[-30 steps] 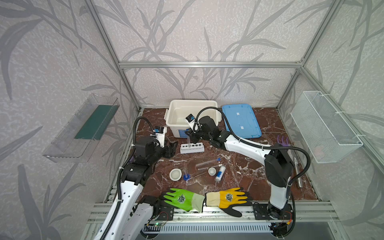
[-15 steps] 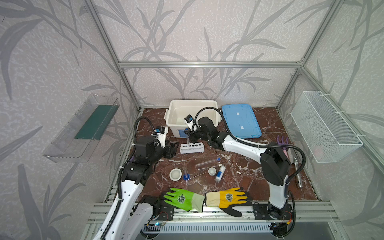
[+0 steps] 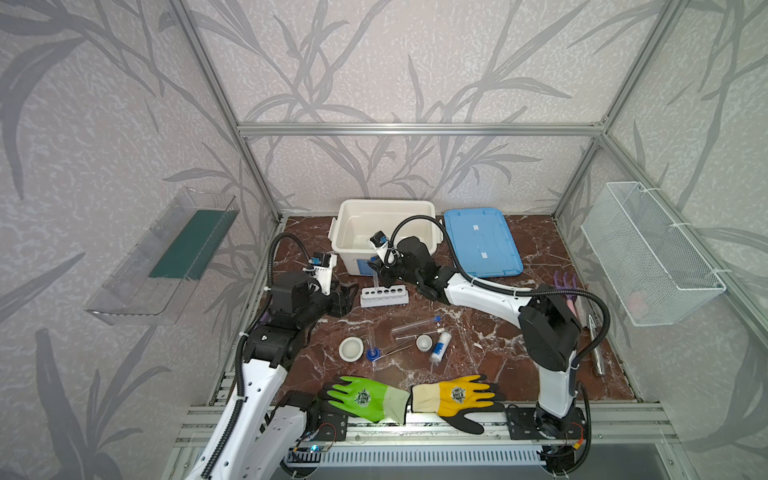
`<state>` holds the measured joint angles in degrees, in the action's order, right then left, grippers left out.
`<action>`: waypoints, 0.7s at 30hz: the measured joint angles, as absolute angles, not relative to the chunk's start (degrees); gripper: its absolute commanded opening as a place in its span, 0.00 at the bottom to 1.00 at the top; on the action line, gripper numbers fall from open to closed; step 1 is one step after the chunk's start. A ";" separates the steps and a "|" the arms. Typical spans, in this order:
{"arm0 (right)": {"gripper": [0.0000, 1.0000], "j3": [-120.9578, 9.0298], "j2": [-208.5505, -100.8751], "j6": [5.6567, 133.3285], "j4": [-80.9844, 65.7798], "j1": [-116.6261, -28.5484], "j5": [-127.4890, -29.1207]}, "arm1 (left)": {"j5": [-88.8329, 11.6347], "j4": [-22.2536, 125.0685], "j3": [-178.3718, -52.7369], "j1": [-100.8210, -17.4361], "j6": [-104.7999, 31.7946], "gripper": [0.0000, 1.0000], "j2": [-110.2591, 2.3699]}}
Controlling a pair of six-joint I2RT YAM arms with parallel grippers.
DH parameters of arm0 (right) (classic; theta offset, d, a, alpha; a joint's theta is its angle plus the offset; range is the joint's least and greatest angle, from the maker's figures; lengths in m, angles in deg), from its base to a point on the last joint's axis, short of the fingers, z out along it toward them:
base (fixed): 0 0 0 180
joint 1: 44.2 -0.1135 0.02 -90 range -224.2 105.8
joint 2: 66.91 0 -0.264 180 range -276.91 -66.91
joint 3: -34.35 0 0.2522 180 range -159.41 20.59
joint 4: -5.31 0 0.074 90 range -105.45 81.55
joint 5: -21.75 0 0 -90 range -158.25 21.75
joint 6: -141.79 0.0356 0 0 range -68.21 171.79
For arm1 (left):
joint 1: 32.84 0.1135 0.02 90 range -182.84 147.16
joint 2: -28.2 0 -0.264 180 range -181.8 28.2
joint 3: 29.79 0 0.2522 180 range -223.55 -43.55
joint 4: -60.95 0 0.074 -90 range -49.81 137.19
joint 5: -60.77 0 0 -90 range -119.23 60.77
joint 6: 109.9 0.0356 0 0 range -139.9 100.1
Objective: Organize the chemistry lab equipment
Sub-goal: 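Lower the tube into a hole of the white rack with the right gripper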
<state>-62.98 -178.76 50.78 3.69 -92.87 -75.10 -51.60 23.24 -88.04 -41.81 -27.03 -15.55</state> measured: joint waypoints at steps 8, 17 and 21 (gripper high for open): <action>0.14 -61.84 -178.50 50.78 5.28 -92.87 -74.65 | -51.71 23.27 -88.04 -41.81 -26.97 0.63 -15.68; 0.14 -60.21 -177.21 50.60 5.09 -92.87 -74.14 | -51.84 23.33 -88.04 -41.81 -26.95 0.63 -16.01; 0.14 -59.03 -176.58 50.65 4.98 -92.91 -74.19 | -51.86 23.37 -88.04 -41.79 -26.97 0.63 -16.03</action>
<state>-59.03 -176.58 50.65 4.98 -92.91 -74.19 -51.86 23.37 -88.04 -41.79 -26.97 -16.03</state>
